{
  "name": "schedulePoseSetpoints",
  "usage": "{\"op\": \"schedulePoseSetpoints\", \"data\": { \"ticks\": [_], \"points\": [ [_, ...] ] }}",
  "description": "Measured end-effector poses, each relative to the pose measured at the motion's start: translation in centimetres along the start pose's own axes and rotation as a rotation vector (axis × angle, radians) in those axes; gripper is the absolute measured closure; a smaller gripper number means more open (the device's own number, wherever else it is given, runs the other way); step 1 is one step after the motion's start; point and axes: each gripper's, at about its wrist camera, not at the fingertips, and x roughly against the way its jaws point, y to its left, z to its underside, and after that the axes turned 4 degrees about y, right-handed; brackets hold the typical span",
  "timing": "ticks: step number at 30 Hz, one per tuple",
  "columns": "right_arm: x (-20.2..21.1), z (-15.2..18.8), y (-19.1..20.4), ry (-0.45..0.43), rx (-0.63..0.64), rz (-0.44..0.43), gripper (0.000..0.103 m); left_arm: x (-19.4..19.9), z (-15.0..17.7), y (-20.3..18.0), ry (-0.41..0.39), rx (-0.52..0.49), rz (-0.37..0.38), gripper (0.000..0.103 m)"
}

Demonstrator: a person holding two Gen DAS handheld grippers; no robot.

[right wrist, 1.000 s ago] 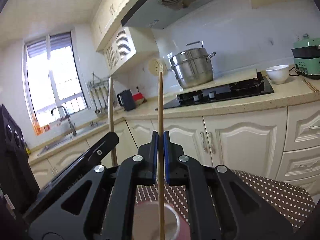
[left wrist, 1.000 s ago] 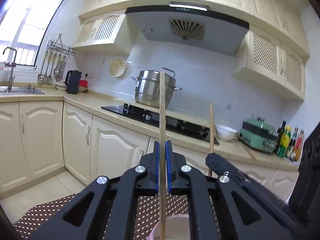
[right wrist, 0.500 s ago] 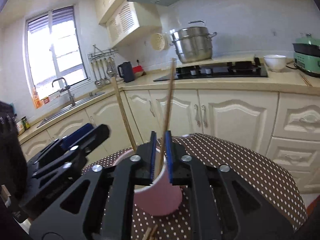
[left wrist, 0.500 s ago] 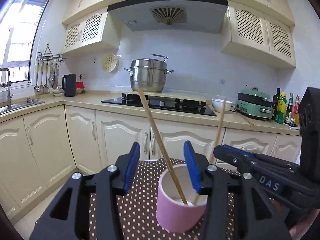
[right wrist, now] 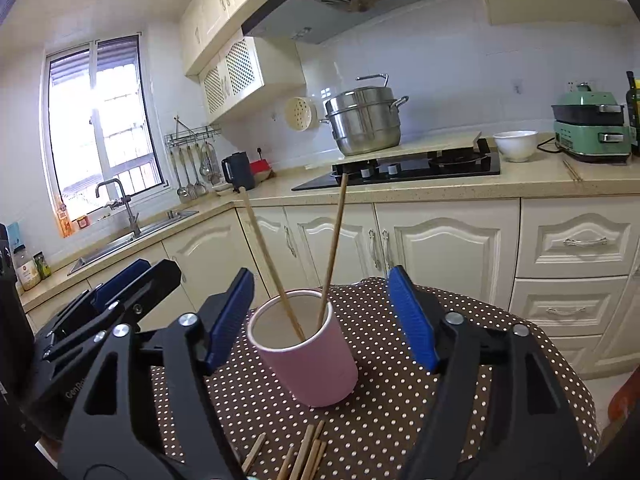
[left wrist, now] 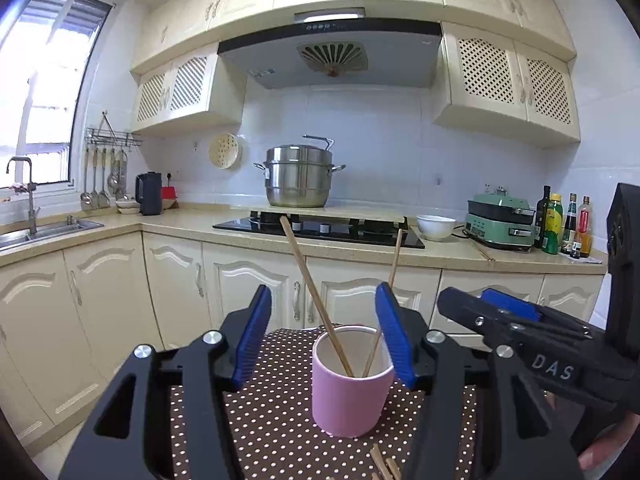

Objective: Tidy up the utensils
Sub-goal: 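Lower the chopstick into the pink cup and open the right gripper, then move the right gripper back to the chopstick pile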

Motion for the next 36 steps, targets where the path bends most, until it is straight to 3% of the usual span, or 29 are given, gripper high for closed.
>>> {"op": "schedulePoseSetpoints", "data": {
  "ticks": [6, 15, 24, 27, 36],
  "points": [
    [2.9, 0.2, 0.7, -0.024, -0.012, 0.015, 0.016, 3.0, 0.0, -0.1, -0.019, 0.007, -0.015, 0.042],
    [6.3, 1.7, 1.8, -0.027, 0.004, 0.041, 0.011, 6.9, 0.9, -0.4, -0.016, -0.006, -0.027, 0.036],
    [8.0, 4.4, 1.5, 0.051, -0.008, 0.04, 0.01, 9.3, 3.1, -0.4, 0.048, -0.034, -0.036, 0.032],
    [8.1, 5.6, 1.2, 0.093, -0.015, 0.045, 0.01, 9.8, 4.3, -0.2, 0.062, -0.031, -0.076, 0.032],
    [7.1, 9.4, 0.3, 0.238, -0.02, 0.092, 0.01, 9.7, 7.6, 0.5, 0.18, -0.018, -0.048, 0.032]
  ]
}}
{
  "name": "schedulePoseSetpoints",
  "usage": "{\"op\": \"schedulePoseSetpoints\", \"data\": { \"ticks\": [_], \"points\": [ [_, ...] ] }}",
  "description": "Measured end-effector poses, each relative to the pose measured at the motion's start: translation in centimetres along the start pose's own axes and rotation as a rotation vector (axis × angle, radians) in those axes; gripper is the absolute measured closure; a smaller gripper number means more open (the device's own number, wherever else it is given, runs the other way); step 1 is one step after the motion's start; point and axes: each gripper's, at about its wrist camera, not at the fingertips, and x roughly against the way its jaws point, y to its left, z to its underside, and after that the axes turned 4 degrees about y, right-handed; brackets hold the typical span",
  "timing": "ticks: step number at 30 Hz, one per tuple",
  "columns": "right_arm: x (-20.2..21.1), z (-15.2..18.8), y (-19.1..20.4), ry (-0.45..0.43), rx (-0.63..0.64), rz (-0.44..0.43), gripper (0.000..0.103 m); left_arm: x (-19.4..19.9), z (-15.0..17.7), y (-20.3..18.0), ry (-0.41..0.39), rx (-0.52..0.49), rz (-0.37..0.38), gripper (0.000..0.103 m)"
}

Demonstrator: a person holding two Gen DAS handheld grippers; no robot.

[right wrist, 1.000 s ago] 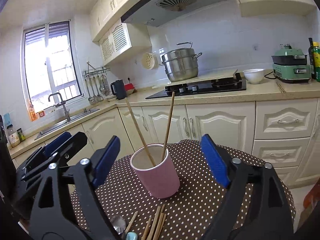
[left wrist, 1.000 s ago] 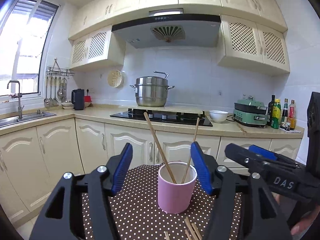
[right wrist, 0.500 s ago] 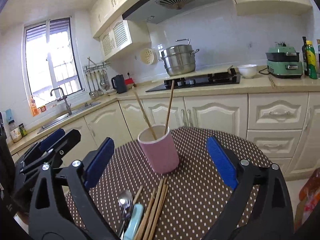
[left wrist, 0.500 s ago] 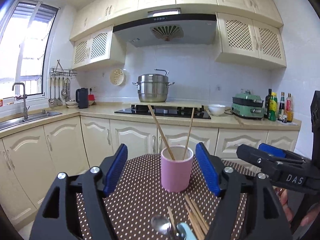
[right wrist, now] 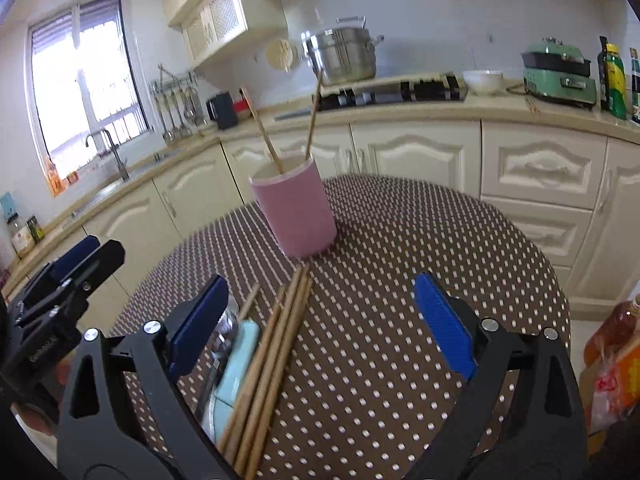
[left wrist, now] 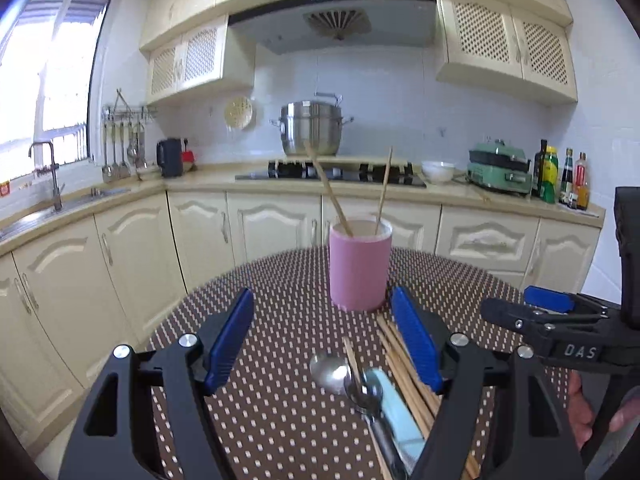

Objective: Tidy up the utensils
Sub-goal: 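Move the right gripper back to the chopstick pile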

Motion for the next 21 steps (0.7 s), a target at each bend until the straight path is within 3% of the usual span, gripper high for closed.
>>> {"op": "schedulePoseSetpoints", "data": {
  "ticks": [10, 21],
  "points": [
    [-2.7, 2.3, 0.4, 0.164, 0.049, 0.03, 0.01, -1.9, 3.6, 1.3, 0.15, 0.052, 0.014, 0.032],
    [-6.1, 2.8, -0.7, 0.339, -0.015, 0.042, 0.011, -2.9, 5.1, 2.5, 0.196, 0.074, 0.011, 0.032]
  ]
}}
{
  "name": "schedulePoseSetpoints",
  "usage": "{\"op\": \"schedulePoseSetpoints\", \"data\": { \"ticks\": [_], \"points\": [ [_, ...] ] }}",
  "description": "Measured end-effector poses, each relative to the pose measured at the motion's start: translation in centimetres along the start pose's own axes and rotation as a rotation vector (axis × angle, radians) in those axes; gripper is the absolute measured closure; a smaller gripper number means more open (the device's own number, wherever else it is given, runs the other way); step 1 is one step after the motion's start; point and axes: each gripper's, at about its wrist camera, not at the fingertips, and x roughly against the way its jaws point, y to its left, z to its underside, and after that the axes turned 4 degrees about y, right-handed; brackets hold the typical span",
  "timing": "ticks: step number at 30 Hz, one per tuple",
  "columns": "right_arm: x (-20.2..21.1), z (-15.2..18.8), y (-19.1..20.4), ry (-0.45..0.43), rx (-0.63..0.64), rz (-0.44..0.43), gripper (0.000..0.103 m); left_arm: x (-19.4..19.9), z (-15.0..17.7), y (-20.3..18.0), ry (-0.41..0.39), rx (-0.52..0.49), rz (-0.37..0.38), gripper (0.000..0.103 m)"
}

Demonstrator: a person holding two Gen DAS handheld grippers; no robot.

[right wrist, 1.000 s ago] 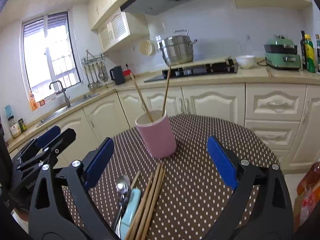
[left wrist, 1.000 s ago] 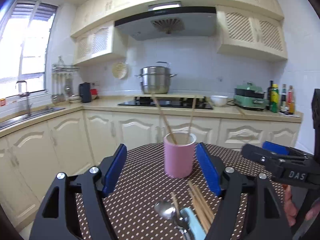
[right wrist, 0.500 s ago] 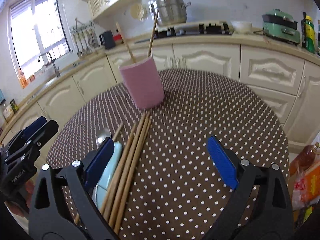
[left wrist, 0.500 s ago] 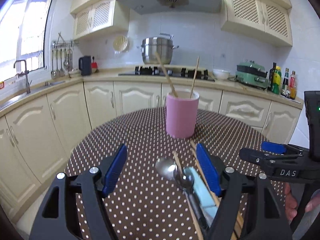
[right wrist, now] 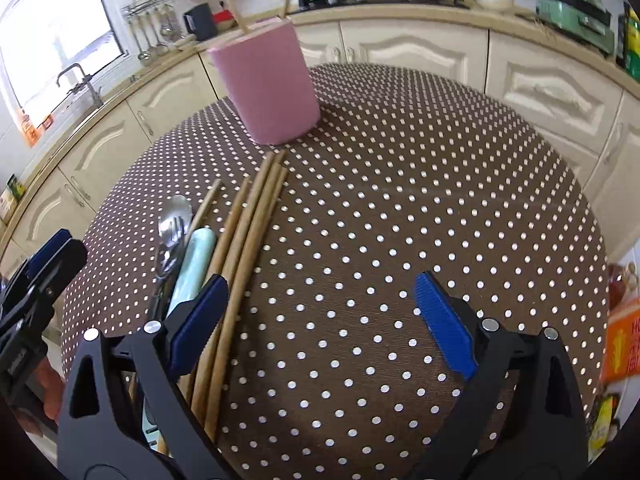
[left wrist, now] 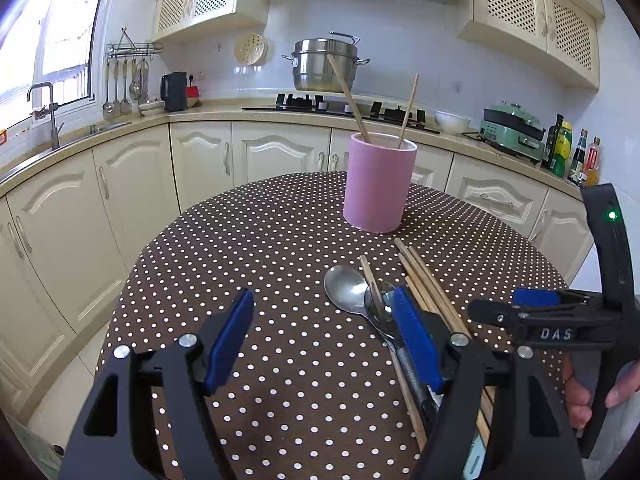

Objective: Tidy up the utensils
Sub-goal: 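Move the right gripper back to the chopstick pile, then grasp another wooden chopstick with the right gripper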

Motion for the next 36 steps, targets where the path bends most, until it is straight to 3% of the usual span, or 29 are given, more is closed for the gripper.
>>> {"op": "schedulePoseSetpoints", "data": {
  "ticks": [7, 14, 16, 20, 24, 27, 32, 36],
  "points": [
    [-0.4, -0.4, 1.0, 0.021, 0.048, 0.036, 0.011, -0.6, 0.0, 0.1, 0.018, 0.019, 0.006, 0.032],
    [-1.5, -0.7, 2.8, 0.048, 0.104, 0.161, 0.011, -0.8, 0.1, 0.0, 0.028, 0.02, 0.01, 0.032],
    [-1.8, -0.9, 3.3, 0.047, 0.108, 0.173, 0.02, -0.8, 0.1, 0.0, 0.026, 0.019, 0.009, 0.032],
    [-2.0, -1.1, 4.4, 0.046, 0.152, 0.201, 0.053, -0.9, 0.2, -0.1, 0.03, 0.018, 0.01, 0.032],
    [-2.4, -1.0, 6.1, 0.055, 0.233, 0.217, 0.072, -1.0, 0.2, -0.2, 0.036, 0.015, 0.009, 0.032],
    [-2.5, -1.2, 6.1, 0.066, 0.214, 0.185, 0.085, -0.9, 0.3, -0.3, 0.036, 0.015, 0.003, 0.032],
    [-2.5, -2.0, 4.0, 0.054, 0.124, 0.112, 0.097, -0.7, 0.0, -0.7, 0.06, 0.027, 0.016, 0.032],
    [-2.0, -2.3, 1.5, 0.057, 0.02, 0.022, 0.097, -0.7, 0.0, -2.3, 0.105, 0.019, 0.1, 0.032]
  ]
}}
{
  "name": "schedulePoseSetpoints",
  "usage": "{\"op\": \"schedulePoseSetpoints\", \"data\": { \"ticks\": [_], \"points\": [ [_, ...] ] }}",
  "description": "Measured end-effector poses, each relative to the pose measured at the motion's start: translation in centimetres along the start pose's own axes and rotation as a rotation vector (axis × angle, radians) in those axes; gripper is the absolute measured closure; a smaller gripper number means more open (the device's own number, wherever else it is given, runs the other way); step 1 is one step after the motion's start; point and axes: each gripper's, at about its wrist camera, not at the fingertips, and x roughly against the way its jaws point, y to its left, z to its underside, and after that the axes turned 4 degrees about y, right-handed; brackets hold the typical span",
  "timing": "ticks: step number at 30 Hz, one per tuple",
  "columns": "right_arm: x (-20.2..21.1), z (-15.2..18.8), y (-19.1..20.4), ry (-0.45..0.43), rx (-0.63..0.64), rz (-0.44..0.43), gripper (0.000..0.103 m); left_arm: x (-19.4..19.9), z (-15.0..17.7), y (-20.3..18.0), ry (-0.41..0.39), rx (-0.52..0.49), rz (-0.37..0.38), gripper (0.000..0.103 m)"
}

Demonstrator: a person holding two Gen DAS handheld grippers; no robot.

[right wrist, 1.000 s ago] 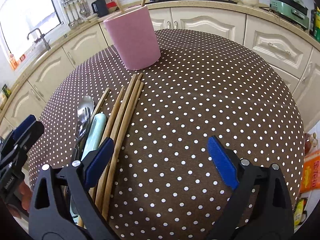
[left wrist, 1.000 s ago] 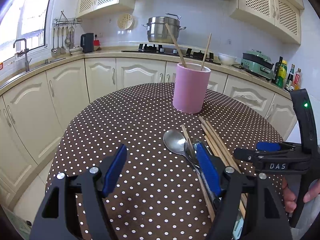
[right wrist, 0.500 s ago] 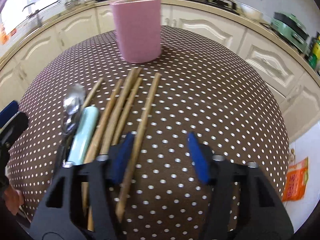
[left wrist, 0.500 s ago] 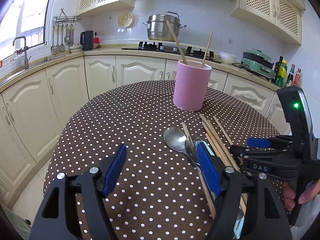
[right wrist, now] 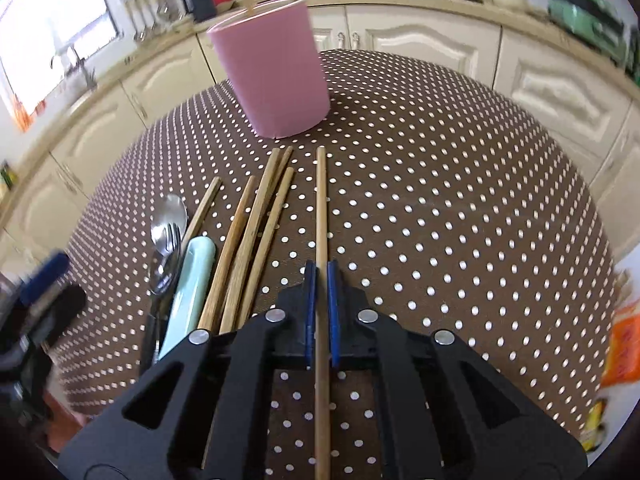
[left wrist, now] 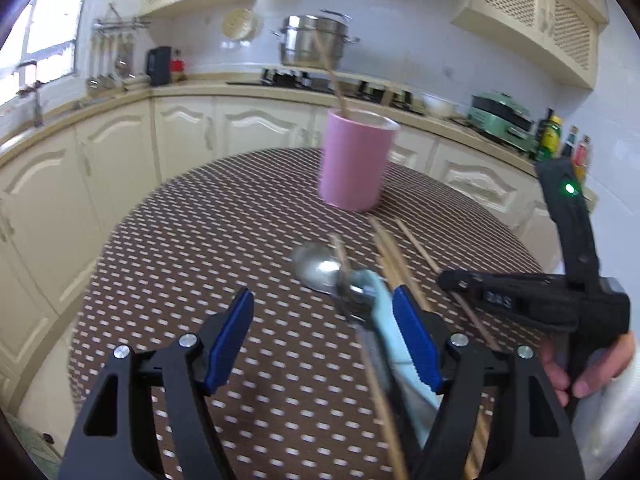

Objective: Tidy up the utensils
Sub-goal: 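Grasp another wooden chopstick with the right gripper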

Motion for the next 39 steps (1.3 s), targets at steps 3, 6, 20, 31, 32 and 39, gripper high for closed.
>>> {"op": "schedulePoseSetpoints", "data": {
  "ticks": [3, 6, 20, 31, 32, 39],
  "points": [
    [0.4, 0.2, -1.2, -0.005, -0.029, -0.028, 0.097, -0.4, 0.1, -1.8, 0.017, -0.036, 0.024, 0.032],
    [1.4, 1.5, -2.3, -0.005, -0.057, -0.054, 0.097, -0.8, 0.0, -3.7, 0.025, -0.093, 0.027, 0.032],
    [4.3, 4.4, -7.6, -0.005, -0.154, -0.12, 0.097, -4.6, -1.0, -7.4, 0.138, -0.156, -0.001, 0.061],
    [4.0, 4.1, -7.3, 0.004, -0.138, -0.134, 0.097, -7.1, -1.7, -7.8, 0.213, -0.181, -0.13, 0.095],
    [3.9, 4.0, -7.4, 0.005, -0.14, -0.137, 0.097, -7.3, -1.9, -7.9, 0.214, -0.186, -0.135, 0.095],
    [3.7, 3.7, -7.3, 0.006, -0.14, -0.136, 0.097, -8.4, -3.2, -7.6, 0.24, -0.157, -0.131, 0.093]
  ]
}}
